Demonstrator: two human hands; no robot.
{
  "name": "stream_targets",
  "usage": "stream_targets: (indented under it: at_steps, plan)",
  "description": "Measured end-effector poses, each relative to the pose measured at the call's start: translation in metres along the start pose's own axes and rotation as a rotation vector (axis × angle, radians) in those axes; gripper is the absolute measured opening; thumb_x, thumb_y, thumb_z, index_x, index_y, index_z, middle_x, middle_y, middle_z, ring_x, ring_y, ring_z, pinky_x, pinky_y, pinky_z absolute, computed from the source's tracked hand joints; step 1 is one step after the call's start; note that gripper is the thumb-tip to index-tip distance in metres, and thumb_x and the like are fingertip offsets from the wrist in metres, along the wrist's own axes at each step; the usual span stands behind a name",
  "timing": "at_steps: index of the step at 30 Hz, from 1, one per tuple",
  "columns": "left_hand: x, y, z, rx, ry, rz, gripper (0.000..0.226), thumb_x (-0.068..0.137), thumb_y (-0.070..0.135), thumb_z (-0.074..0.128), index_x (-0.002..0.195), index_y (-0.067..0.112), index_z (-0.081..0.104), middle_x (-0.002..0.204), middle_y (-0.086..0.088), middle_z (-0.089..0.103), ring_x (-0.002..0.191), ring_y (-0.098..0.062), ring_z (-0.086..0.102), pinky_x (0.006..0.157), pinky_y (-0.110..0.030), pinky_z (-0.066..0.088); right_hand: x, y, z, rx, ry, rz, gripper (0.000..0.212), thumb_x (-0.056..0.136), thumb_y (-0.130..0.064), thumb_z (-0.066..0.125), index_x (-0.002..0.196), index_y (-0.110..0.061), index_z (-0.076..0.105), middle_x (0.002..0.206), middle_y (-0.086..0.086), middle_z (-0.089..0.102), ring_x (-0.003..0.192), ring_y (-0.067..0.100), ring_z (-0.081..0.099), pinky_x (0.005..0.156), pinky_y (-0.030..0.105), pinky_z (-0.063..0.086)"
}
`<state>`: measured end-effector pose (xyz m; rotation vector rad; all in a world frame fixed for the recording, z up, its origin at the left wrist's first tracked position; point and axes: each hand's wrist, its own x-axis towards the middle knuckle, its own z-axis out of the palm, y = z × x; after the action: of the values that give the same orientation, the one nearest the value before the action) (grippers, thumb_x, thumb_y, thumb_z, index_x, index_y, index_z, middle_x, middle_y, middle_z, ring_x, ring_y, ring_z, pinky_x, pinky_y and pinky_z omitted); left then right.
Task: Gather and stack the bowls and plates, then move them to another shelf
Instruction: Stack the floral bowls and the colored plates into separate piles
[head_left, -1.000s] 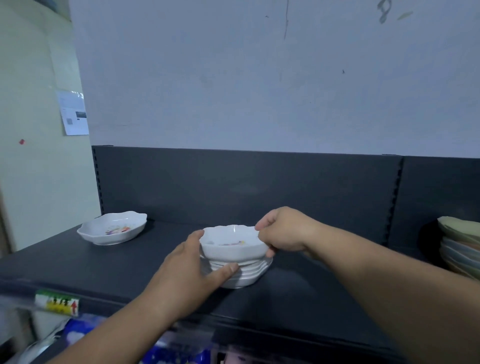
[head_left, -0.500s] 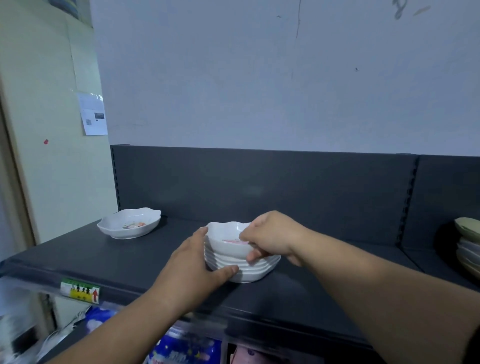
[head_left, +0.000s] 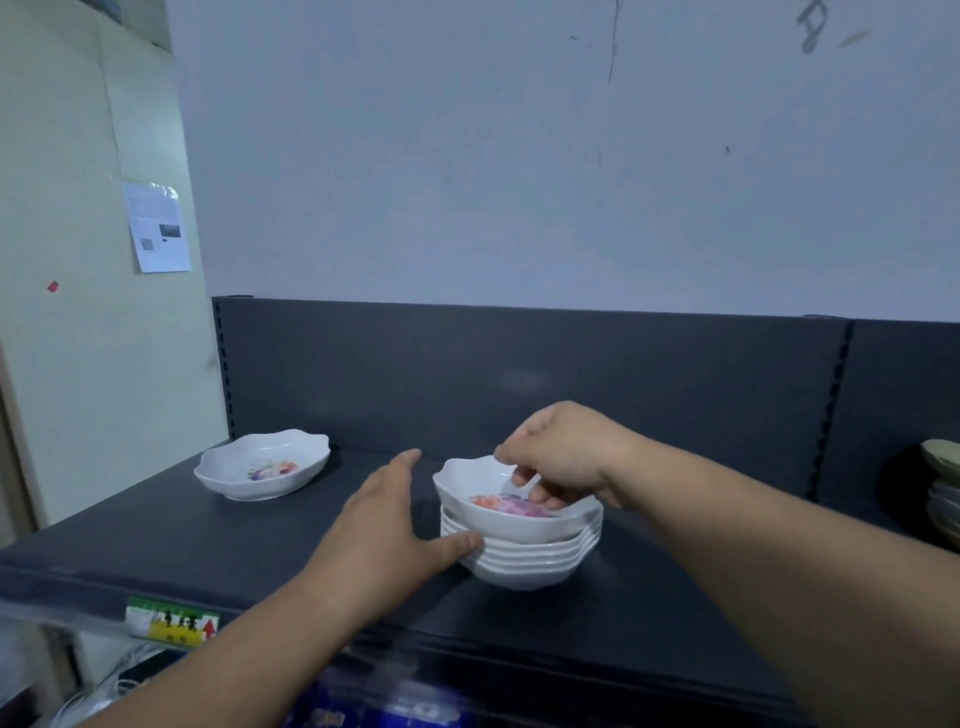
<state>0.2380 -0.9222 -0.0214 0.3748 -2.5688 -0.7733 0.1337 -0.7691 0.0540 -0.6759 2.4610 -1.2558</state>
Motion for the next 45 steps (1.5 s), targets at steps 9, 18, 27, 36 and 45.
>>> stream_targets:
  at_steps: [9,18,27,36,45]
  plan:
    - [0.016,-0.071,-0.051,-0.028,0.079,-0.050,0.102,0.067,0.060,0.073,0.149,0.025,0.022,0.152,0.004,0.033,0.138,-0.012,0.033,0.111,-0.029,0.032,0.042,-0.054,0.067,-0.085,0.033,-0.083,0.025,0.085,-0.017,0.061,0.100,0.001,0.070,0.075,0.004,0.063,0.062,0.017,0.059,0.058,0.026,0.049]
    - [0.047,-0.179,-0.098,0.035,0.162,-0.228,0.097,0.061,0.065,0.071,0.143,0.026,0.035,0.143,0.003,0.045,0.128,-0.019,0.047,0.101,-0.041,0.045,0.108,-0.094,0.153,-0.293,0.044,-0.099,0.029,0.081,-0.024,0.065,0.105,-0.008,0.072,0.108,0.013,0.072,0.079,0.020,0.062,0.092,0.041,0.055]
    - [0.089,-0.241,-0.100,0.064,0.119,-0.309,0.093,0.052,0.073,0.063,0.129,0.025,0.045,0.129,0.002,0.051,0.119,-0.021,0.049,0.093,-0.042,0.048,0.166,-0.090,0.212,-0.385,-0.002,-0.008,0.055,0.087,-0.029,0.060,0.140,-0.021,0.048,0.137,-0.001,0.053,0.121,0.020,0.054,0.091,0.027,0.045]
    - [0.092,-0.242,-0.101,-0.038,0.022,-0.345,0.092,0.072,0.057,0.071,0.145,0.026,0.025,0.141,0.001,0.047,0.124,-0.020,0.049,0.086,-0.025,0.039,0.195,-0.084,0.239,-0.360,0.014,0.028,0.061,0.086,-0.014,0.056,0.145,-0.021,0.042,0.139,0.001,0.051,0.119,0.021,0.056,0.094,0.027,0.050]
    - [0.078,-0.209,-0.109,-0.133,0.127,-0.214,0.092,0.069,0.053,0.076,0.144,0.029,0.029,0.140,0.008,0.047,0.112,-0.010,0.051,0.084,-0.024,0.039,0.187,-0.086,0.210,-0.049,0.005,0.094,0.022,0.081,-0.003,0.048,0.093,-0.016,0.062,0.070,0.006,0.065,0.081,0.029,0.075,0.073,0.036,0.060]
